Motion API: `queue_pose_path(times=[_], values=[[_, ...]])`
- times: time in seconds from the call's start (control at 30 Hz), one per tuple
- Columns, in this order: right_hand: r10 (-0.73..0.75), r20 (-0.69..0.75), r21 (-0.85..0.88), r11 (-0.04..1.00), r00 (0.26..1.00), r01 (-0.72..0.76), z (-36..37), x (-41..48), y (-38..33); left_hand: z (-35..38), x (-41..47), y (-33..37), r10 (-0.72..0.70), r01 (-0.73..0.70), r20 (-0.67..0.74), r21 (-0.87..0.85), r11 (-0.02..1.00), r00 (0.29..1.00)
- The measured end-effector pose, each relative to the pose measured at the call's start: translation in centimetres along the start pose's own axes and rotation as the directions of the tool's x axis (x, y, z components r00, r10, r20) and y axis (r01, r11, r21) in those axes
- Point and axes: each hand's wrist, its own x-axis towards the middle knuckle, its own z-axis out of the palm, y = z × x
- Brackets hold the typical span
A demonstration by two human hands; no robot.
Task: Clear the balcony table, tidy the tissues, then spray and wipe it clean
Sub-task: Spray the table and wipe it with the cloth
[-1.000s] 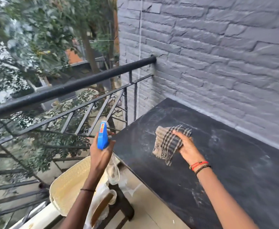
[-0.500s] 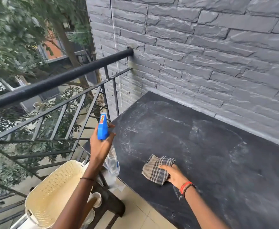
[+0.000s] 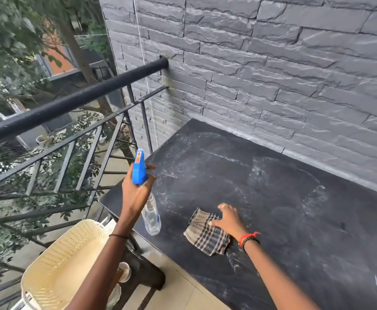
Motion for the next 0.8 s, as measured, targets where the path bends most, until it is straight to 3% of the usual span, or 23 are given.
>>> queue_pose_path(times=[0.1,0.27,0.67,0.8], values=[[-0.029,0.176,-0.094,0.995,0.984,0.046,0.0,1.0,-0.7,0.5,0.2,-0.2,0.016,-0.016,0.023,0.015,1.0,1.0],[-0.025,0.214,-0.263,0.961,0.977,0.082,0.8,1.9,-1.6,1.5,0.8,-0.4,0.024,-0.025,0.033,0.034,0.999,0.999],[-0.065,0.323,-0.096,0.99,0.944,0.101,0.9,2.4,-1.5,4.9,2.4,-0.1,0.009,-0.013,0.045,0.076,0.997,0.999],[-0.097,0.339,0.097,0.993,0.936,0.068,0.5,2.1,-1.2,6.4,2.8,0.1,0.018,-0.024,0.058,0.108,0.994,0.998]])
